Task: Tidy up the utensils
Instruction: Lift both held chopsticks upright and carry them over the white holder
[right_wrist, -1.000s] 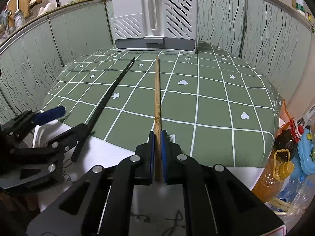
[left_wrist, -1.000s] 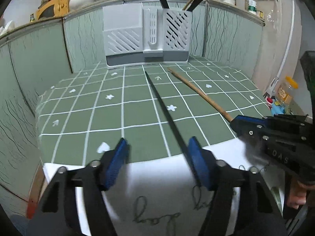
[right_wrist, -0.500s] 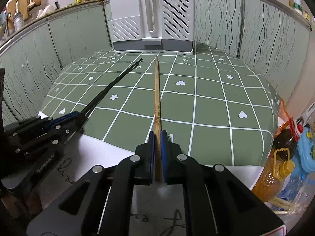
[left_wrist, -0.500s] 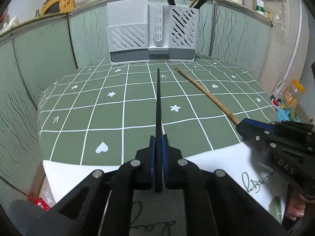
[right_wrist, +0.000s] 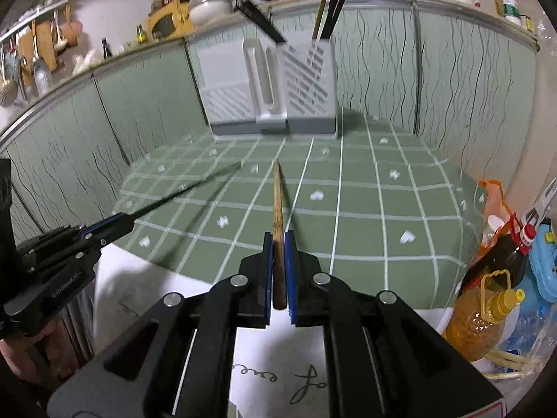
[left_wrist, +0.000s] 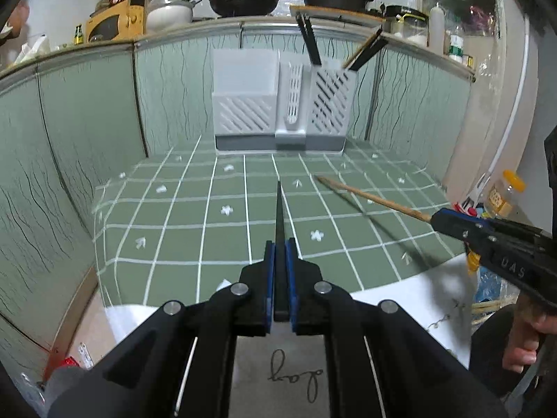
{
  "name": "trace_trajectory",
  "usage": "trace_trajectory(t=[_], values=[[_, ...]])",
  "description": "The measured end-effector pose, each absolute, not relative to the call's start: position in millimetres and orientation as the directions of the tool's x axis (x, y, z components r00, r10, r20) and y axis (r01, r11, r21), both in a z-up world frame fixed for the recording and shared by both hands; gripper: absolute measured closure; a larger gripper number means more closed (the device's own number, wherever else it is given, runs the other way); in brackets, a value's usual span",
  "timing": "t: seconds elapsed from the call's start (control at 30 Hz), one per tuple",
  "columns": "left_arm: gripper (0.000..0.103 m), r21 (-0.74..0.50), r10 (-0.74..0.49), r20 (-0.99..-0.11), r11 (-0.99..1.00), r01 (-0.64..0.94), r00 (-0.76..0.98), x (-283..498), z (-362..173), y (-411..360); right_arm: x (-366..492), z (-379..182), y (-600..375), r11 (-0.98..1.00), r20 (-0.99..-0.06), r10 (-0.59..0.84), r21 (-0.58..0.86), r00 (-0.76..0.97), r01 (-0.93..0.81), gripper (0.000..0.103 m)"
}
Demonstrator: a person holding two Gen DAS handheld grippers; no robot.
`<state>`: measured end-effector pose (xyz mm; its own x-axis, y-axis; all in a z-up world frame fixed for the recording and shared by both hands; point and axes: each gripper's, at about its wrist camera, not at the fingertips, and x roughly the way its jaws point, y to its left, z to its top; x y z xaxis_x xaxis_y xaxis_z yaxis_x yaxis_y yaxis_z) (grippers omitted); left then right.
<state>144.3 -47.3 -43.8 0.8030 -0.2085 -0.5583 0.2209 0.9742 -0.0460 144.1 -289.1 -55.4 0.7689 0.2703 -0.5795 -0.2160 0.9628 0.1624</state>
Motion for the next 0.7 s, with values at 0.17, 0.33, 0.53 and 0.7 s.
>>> trace_trajectory(t=[0.17, 0.33, 0.53, 0.7], values=[[0.097, -0.046, -0.226, -0.525, 0.970, 0.238, 0.821, 143, -21, -42, 139, -27, -297, 0.960, -0.532, 0.280, 0.178, 0.799, -0.218, 0.096], [0.097, -0.051, -0.242, -0.489, 0.967, 0.249, 0.838, 142, -1, -33, 139, -6, -301, 0.950, -0.497, 0.304, 0.218, 0.813, -0.223, 0.096], [0.097, -0.081, -0.280, -0.454, 0.958, 0.274, 0.846, 143, 16, -17, 138, 14, -297, 0.961, -0.483, 0.269, 0.192, 0.833, -0.199, 0.096], [0.097, -0.102, -0.311, -0.429, 0.949, 0.297, 0.848, 144, 29, -10, 137, 30, -295, 0.964, -0.478, 0.258, 0.181, 0.840, -0.193, 0.096]])
